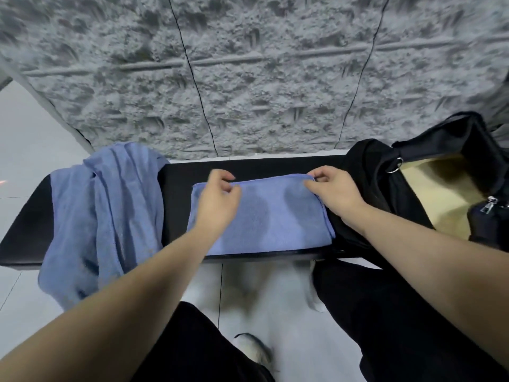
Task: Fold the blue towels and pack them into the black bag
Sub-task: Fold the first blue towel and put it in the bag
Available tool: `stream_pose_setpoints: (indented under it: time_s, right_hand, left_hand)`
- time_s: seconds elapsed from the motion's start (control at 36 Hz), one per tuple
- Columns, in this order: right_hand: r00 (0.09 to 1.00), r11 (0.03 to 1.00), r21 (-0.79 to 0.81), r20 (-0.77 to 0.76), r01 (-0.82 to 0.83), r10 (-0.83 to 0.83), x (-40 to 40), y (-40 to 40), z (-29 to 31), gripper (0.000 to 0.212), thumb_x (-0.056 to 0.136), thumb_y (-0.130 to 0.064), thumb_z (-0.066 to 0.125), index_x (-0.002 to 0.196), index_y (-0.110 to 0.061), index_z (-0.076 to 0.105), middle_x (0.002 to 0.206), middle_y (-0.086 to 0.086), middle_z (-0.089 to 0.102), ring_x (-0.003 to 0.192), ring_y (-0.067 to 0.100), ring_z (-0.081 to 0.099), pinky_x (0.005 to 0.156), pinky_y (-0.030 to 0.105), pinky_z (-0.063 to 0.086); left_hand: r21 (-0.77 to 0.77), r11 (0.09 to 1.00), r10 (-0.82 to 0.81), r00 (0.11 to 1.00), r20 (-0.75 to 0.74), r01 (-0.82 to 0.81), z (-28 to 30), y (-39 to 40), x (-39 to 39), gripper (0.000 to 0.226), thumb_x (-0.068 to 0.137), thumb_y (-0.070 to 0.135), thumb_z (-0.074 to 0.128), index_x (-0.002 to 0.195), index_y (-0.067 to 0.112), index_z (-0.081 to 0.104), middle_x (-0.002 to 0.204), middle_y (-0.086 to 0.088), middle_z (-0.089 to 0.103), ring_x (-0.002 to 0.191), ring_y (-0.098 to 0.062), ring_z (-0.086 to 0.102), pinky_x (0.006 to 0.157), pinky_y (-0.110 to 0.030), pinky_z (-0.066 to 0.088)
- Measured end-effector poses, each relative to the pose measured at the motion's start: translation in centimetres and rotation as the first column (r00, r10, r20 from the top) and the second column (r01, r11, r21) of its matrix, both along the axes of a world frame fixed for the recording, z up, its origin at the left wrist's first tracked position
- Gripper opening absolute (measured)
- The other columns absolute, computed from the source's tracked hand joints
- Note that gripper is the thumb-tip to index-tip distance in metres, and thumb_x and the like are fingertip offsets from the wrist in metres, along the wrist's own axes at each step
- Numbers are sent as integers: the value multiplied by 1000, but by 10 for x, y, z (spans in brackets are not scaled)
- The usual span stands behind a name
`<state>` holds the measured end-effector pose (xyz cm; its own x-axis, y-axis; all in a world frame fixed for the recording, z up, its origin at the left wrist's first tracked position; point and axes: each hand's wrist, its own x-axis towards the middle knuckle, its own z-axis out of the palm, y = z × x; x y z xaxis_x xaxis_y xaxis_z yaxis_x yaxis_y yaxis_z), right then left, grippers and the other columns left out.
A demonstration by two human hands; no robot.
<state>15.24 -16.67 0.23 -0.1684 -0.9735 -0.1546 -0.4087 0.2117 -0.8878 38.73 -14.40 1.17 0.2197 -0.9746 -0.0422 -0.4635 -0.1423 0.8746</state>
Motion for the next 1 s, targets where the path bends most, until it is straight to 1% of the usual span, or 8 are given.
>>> stream_pose_setpoints:
  time_s: [0.08, 0.19, 0.31, 0.44, 0.58, 0.64, 0.83, 1.0]
  right_hand:
    - [996, 995, -53, -36, -81, 79, 7, 11, -4, 14, 84, -17, 74, 80, -29, 67, 73, -6, 67, 68, 5, 59, 72, 28, 50]
    - [962, 961, -51, -49, -273, 270, 12, 28, -4, 19, 87, -12, 70, 80, -30, 69, 78, -1, 71, 69, 8, 58, 76, 33, 50]
    - [979, 982, 0, -83, -189, 189, 7, 30, -1, 24, 91, -7, 53, 94, -26, 67, 77, 4, 68, 66, 14, 59, 67, 29, 51]
    - [986, 992, 112, 154, 51, -68, -3, 16, 0, 30, 99, -1, 34, 97, -11, 63, 91, 8, 60, 70, 16, 56, 60, 30, 52]
    - [996, 988, 145, -78, 50, -39, -12, 9, -8, 32, 95, -2, 45, 125, -5, 56, 96, 8, 57, 65, 20, 57, 60, 28, 57]
    - [991, 983, 184, -132, 23, 2, -14, 5, -10, 32, 93, -9, 55, 125, -8, 57, 91, 7, 60, 54, 18, 53, 46, 20, 46]
    - [950, 970, 241, -292, -39, 111, -13, 2, -12, 24, 86, -9, 65, 109, -2, 68, 81, 8, 62, 54, 8, 42, 39, 12, 32]
    - [929, 969, 233, -334, -86, 163, -13, 8, -11, 14, 81, -7, 59, 86, -7, 72, 90, 7, 73, 69, 15, 58, 59, 25, 44]
  left_hand:
    - [79, 984, -139, 968, -210, 159, 1, 10, -39, 19, 98, 23, 54, 115, 26, 46, 89, -1, 64, 68, -13, 58, 61, -21, 47]
    - [190, 958, -119, 900, -419, 216, -8, 9, -69, 26, 98, 44, 52, 121, 34, 45, 85, -5, 64, 72, -19, 63, 67, -32, 53]
    - [206, 955, -144, 939, -311, 215, -22, 5, -81, 23, 96, 28, 58, 119, 28, 54, 83, -4, 62, 75, -19, 61, 67, -32, 50]
    - [210, 952, -202, 973, -116, 223, -33, -1, -78, 27, 88, 7, 54, 82, 32, 55, 73, 12, 60, 81, -25, 65, 69, -43, 55]
    - [237, 945, -232, 973, -1, 226, -40, -2, -77, 38, 88, 11, 45, 78, 43, 63, 66, 19, 63, 73, -19, 63, 70, -49, 59]
    - [238, 947, -229, 973, 28, 216, -39, -2, -79, 38, 87, 14, 44, 75, 44, 64, 68, 18, 64, 71, -20, 64, 68, -49, 59]
    - [236, 952, -222, 970, 96, 194, -35, -4, -84, 18, 83, 40, 50, 74, 35, 65, 75, 18, 67, 75, -11, 66, 69, -42, 60]
    - [262, 949, -230, 955, 189, 177, -32, -4, -88, 41, 86, 61, 48, 68, 27, 60, 61, 12, 63, 61, -14, 64, 67, -36, 58]
